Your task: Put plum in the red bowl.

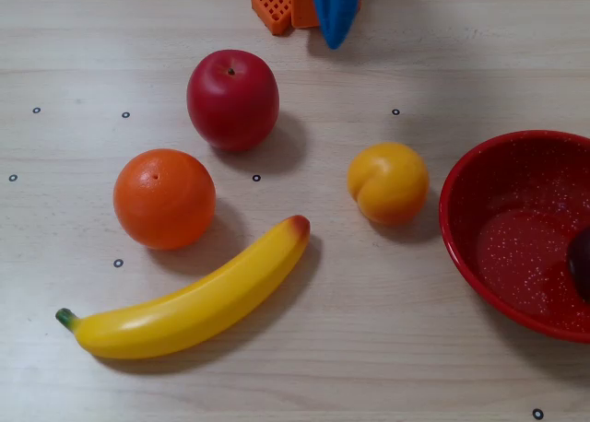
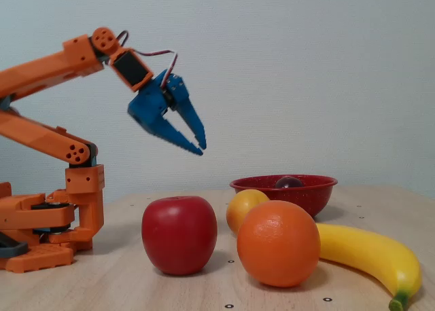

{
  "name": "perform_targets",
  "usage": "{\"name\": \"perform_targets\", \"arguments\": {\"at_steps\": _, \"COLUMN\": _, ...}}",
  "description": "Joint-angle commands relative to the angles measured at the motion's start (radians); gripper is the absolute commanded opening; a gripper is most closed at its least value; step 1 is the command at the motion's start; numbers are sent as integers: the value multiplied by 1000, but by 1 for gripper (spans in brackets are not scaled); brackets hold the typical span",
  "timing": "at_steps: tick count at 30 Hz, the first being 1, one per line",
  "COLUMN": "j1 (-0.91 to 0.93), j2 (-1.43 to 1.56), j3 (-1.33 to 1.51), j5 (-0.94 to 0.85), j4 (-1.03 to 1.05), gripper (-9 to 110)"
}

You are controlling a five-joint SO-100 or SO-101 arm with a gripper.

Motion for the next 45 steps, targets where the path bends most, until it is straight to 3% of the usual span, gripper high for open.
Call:
{"name": "perform_targets", "arguments": {"at_steps": 1, "j1": 41, "j2": 83, "j3": 5, "j5": -9, "j4": -49, "gripper": 0}}
{"name": "perform_targets", "arguments": {"at_steps": 19, "j1": 101, "j2": 529, "j3": 554, "j5": 2, "j4": -143, "gripper": 0}}
{"name": "perform_targets", "arguments": {"at_steps": 36, "j1": 75, "j2": 595, "j3": 907, "j5": 118, "j4": -430, "gripper": 0}}
{"name": "perform_targets", "arguments": {"at_steps": 45, "j1": 54, "j2": 597, "j3": 907, "j5": 209, "j4": -356, "gripper": 0}}
